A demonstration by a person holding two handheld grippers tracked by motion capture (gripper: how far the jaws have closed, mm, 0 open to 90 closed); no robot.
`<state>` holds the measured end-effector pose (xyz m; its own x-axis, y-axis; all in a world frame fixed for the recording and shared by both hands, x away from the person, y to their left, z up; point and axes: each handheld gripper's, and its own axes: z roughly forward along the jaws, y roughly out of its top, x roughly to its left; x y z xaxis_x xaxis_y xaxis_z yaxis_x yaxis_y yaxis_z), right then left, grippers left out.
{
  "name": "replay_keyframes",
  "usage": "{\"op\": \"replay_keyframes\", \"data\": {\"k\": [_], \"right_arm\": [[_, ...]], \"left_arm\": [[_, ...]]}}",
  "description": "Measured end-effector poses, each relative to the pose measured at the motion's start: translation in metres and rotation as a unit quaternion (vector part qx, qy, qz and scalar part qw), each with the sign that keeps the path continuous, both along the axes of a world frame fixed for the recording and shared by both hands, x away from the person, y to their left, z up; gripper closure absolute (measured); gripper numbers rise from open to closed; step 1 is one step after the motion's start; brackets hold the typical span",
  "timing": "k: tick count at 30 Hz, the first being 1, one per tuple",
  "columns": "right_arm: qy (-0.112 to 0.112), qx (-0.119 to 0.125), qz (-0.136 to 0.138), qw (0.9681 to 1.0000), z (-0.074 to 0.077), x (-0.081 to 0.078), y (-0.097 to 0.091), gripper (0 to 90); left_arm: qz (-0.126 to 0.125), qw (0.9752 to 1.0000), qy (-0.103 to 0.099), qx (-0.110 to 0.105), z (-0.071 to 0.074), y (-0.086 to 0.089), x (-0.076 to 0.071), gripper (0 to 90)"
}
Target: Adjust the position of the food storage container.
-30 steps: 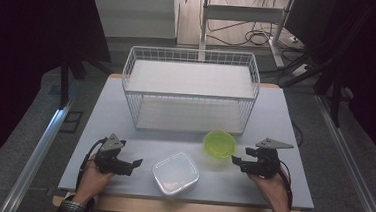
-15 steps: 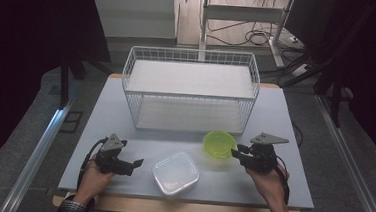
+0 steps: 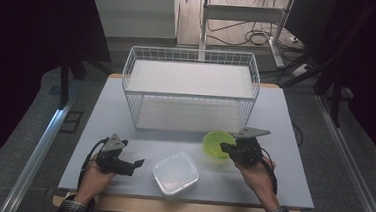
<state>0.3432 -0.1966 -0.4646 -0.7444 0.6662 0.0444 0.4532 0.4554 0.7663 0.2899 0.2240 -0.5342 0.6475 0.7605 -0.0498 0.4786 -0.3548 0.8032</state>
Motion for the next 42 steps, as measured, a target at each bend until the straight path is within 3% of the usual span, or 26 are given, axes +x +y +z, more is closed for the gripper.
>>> {"op": "replay_keyframes", "data": {"k": [18, 23, 31, 42], "right_arm": [[0.000, -0.019, 0.049, 0.9986, -0.004, 0.027, 0.060, 89.6], [0.006, -0.037, 0.061, 0.9975, -0.011, 0.031, 0.074, 89.6], [0.010, -0.053, 0.058, 0.9969, -0.016, 0.033, 0.074, 89.6], [0.020, -0.052, 0.033, 0.9979, -0.015, 0.033, 0.049, 89.7]], "left_arm": [[0.004, 1.0000, -0.005, 0.002, 0.002, 0.001, -0.001, 3.2], [0.001, 1.0000, -0.005, 0.006, 0.002, 0.000, -0.002, 3.3], [0.000, 0.9999, -0.005, 0.009, 0.001, -0.002, -0.002, 3.4], [-0.001, 0.9999, -0.004, 0.014, 0.001, -0.002, -0.002, 3.4]]}}
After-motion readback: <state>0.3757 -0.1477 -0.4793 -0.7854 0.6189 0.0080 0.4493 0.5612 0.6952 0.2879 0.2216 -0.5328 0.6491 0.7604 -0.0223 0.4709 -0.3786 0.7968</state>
